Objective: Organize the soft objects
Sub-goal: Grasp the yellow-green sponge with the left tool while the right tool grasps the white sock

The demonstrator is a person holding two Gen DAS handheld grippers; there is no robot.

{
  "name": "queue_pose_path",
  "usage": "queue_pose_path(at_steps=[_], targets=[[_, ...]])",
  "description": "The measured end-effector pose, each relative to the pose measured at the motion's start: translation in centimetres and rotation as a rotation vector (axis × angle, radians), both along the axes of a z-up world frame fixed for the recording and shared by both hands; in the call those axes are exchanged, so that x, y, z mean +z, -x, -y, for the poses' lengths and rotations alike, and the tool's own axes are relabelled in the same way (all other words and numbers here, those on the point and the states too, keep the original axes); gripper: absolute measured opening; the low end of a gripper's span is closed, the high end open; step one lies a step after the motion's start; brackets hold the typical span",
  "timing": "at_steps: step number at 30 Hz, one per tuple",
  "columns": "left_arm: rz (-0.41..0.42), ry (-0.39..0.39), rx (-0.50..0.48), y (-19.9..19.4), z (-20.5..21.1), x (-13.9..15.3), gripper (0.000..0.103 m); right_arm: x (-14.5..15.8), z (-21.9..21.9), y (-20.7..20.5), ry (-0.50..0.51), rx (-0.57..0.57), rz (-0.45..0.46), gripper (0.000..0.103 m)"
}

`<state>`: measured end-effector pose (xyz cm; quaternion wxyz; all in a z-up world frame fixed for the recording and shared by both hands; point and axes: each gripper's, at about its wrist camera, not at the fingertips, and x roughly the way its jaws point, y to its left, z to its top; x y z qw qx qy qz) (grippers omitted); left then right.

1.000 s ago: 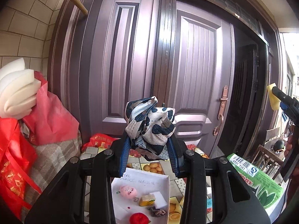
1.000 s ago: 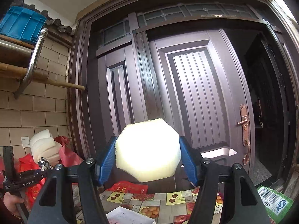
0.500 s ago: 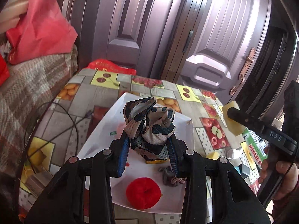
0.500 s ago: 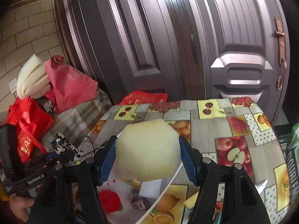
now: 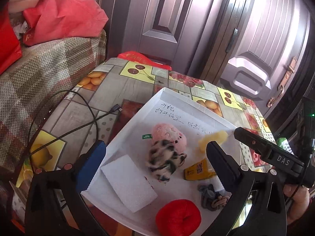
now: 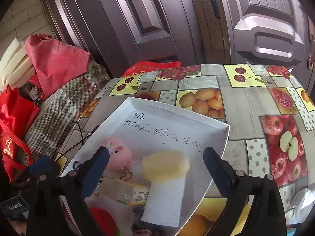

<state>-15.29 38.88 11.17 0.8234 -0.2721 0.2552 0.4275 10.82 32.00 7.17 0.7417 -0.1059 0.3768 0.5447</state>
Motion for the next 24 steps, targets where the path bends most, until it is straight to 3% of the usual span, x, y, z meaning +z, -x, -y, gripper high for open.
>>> queue_pose_path(at_steps=[13, 19, 24], targets=[[0.020, -0.048, -0.084, -2.2, 3.6, 3.1, 0.103, 3.4, 4.9, -1.4, -0.068, -0.106, 0.053, 0.103], [0.014, -0.046, -0.186, -5.5, 6.7, 3.5, 0.103, 4.2, 10.6, -5.6, -0.063, -0.244, 0.096, 0.103], [-0.033, -0.017, -0.302, -9.7, 10.0, 2.0, 0.103, 3.8, 16.6, -10.5, -0.032, -0.401, 0.096, 0.103]])
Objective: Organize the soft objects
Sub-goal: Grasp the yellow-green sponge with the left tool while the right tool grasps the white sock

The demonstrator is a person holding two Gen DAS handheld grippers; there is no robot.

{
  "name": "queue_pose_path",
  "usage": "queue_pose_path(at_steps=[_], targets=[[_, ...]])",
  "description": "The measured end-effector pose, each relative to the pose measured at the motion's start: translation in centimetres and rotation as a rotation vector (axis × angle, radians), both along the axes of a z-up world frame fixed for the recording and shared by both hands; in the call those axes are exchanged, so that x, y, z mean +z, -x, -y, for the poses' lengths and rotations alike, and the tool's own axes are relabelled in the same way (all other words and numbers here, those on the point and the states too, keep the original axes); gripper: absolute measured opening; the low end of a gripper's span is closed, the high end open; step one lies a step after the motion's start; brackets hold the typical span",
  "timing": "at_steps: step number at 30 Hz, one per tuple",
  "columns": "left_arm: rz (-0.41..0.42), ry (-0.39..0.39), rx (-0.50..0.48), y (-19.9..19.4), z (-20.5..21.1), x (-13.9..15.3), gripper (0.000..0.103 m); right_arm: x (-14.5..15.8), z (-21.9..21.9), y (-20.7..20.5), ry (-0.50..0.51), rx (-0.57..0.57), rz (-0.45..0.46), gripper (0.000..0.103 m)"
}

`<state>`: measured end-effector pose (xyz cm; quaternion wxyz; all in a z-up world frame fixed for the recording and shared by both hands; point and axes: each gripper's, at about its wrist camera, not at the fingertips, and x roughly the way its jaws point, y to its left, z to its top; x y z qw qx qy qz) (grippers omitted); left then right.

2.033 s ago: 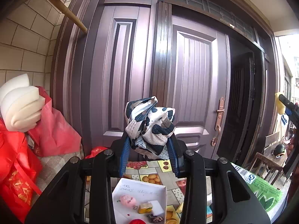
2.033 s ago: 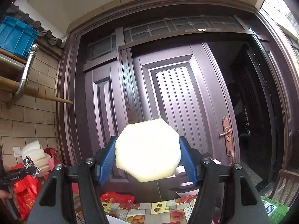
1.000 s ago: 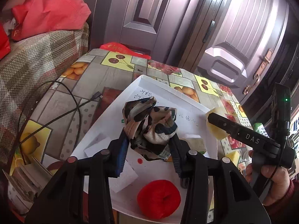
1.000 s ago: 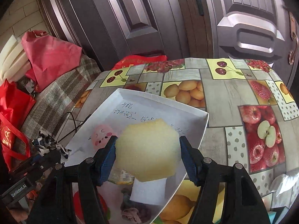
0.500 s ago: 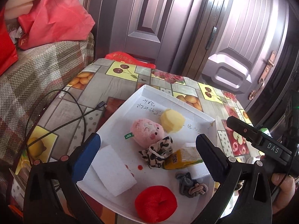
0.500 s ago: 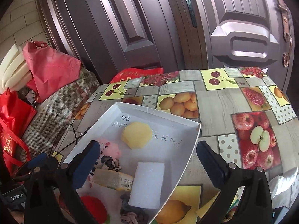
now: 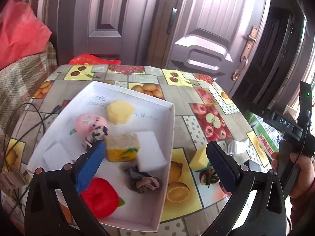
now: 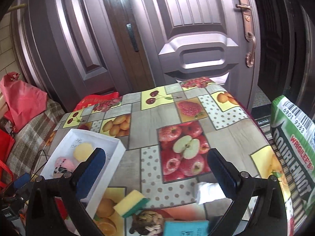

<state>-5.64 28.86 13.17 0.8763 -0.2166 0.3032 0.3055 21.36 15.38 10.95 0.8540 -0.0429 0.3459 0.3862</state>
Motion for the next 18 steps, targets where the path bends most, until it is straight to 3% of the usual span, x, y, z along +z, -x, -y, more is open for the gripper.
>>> queue_pose_path(at_steps=[3, 6, 10, 13, 18], targets=[[-0.057, 0.016, -0.081, -3.0, 2.0, -1.8, 0.103, -0.8, 2.8, -2.4, 0.030, -0.069, -0.023, 0.103], [-0.110, 0.035, -0.145, -5.8, 3.2, -3.4, 0.103, -2.8, 3.8, -4.4, 0.125, -0.089, -0.067, 0.103], [-0.188, 0.004, -0.237, -9.2, 4.8, -4.7, 0.103, -5.7, 4.0, -5.6, 0.200, -0.039, -0.132, 0.103], [-0.221, -0.037, -0.266, -10.9, 5.2, -5.1, 0.103, -6.9, 3.3, -5.5, 0.232, 0.016, -0.133, 0.103], [-0.298, -0.042, -0.300, -13.4, 4.5, -6.6, 0.103, -8.7, 0.7, -5.5, 0.322, 0.072, -0.110, 0.103]])
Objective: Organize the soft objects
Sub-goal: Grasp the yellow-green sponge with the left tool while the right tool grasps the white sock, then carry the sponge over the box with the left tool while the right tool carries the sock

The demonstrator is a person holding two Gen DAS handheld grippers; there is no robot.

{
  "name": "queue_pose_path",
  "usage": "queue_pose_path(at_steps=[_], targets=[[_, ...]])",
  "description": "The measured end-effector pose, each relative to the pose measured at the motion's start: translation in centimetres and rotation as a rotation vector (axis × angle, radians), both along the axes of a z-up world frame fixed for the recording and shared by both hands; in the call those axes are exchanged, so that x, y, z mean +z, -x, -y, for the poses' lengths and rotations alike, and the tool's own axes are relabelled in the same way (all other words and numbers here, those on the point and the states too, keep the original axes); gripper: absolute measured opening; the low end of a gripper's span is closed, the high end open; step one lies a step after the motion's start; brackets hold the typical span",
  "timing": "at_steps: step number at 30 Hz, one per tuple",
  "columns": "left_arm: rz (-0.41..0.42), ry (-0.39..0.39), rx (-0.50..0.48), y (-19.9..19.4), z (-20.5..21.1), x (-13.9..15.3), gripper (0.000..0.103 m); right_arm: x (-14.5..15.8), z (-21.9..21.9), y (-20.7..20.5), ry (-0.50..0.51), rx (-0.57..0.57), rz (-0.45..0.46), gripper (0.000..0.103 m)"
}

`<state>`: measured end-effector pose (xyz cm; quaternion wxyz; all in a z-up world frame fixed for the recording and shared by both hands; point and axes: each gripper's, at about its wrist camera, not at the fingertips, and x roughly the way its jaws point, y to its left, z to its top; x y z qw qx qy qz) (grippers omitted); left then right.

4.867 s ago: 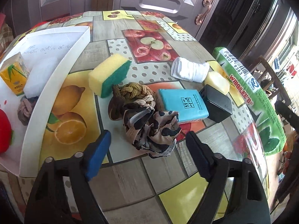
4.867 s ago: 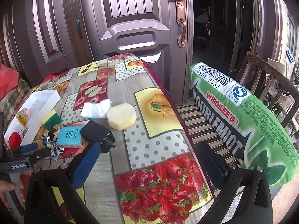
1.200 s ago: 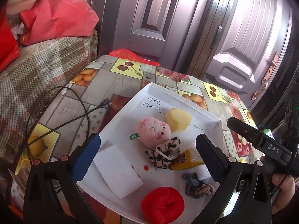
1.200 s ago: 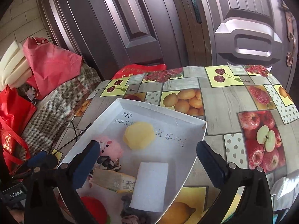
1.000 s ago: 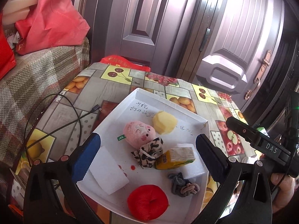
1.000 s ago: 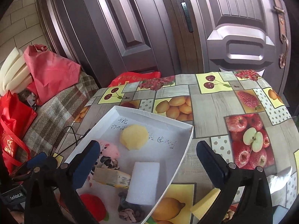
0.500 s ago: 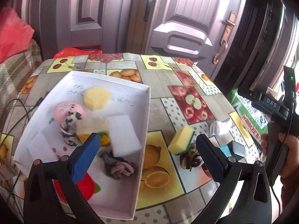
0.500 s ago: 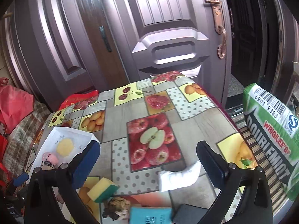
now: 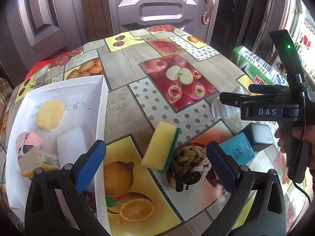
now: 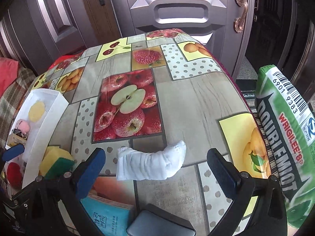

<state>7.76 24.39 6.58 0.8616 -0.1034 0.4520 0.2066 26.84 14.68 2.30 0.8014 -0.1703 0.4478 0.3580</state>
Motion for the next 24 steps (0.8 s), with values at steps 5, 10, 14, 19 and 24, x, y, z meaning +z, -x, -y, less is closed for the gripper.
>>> queue_pose_path(at_steps=[5, 10, 14, 19, 24], targets=[[-0.051, 0.019, -0.003, -1.7, -0.6, -1.6, 0.083, -1.6, -1.4, 0.0, 0.085, 0.026, 0.000, 0.103], [-0.090, 0.034, 0.009, -2.3, -1.4, -3.1, 0.041, -2.4, -1.9, 0.1, 0.115, 0.045, 0.021, 0.076], [-0.054, 0.054, 0.006, -1.5, -1.5, -3.3, 0.027, -1.6, -1.3, 0.3, 0.069, 0.050, 0.022, 0.067], [0.097, 0.054, 0.054, 1.0, -1.1, 0.5, 0.026, 2.3, 1.1, 1.2, -0.086, -0.010, 0.068, 0.067], [0.265, 0.027, 0.093, 4.4, 0.3, 6.5, 0.027, 7.9, 4.0, 4.1, -0.253, -0.022, 0.155, 0.067]])
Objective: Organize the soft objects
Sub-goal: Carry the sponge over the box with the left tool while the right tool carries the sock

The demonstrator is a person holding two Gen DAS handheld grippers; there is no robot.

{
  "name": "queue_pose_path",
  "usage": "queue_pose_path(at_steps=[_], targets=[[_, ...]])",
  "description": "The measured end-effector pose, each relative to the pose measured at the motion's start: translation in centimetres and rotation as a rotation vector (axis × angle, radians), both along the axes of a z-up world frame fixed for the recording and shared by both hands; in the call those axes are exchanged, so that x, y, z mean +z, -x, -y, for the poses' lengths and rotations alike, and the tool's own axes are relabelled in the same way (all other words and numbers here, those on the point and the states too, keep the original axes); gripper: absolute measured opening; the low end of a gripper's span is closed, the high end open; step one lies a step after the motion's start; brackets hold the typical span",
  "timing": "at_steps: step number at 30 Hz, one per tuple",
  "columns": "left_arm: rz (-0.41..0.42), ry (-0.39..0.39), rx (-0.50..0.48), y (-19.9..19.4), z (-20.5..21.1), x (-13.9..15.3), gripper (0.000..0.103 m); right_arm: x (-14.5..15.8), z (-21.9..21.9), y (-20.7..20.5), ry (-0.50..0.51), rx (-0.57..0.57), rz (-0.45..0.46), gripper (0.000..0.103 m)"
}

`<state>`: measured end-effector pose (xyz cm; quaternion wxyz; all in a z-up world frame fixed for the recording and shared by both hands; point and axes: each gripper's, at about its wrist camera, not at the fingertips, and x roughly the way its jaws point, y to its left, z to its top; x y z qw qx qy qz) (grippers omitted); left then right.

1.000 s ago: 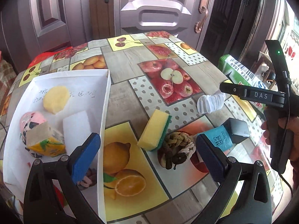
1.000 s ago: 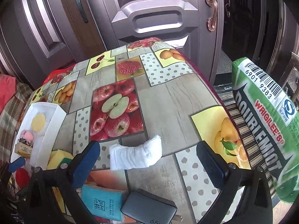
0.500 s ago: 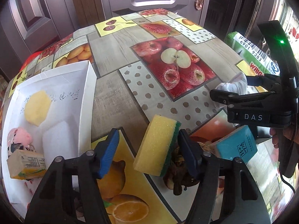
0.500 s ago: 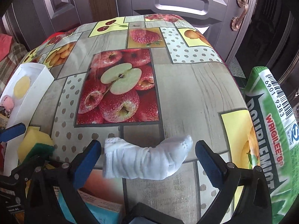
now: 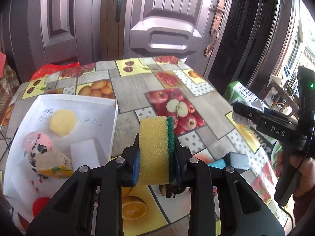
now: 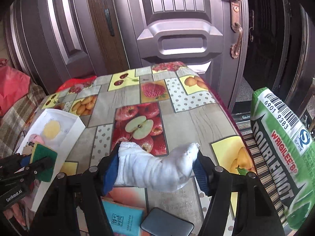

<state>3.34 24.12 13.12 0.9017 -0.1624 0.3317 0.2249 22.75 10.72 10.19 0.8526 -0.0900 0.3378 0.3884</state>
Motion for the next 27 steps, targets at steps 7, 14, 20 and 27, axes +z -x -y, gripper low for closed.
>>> queue_pose_path(at_steps=[7, 14, 20, 27], targets=[[0.151, -0.079, 0.041, 5.2, 2.2, 7.4, 0.027, 6.4, 3.3, 4.7, -0.175, 0.007, 0.050, 0.067], [0.267, -0.150, 0.103, 11.3, 3.6, 12.8, 0.027, 12.2, 6.3, 8.8, -0.313, 0.019, 0.138, 0.067], [0.337, -0.172, 0.180, 16.8, 3.3, 15.1, 0.027, 15.2, 7.4, 11.7, -0.389, 0.032, 0.182, 0.067], [0.374, -0.187, 0.260, 22.0, 2.5, 16.2, 0.027, 17.2, 6.9, 14.8, -0.448, 0.086, 0.213, 0.067]])
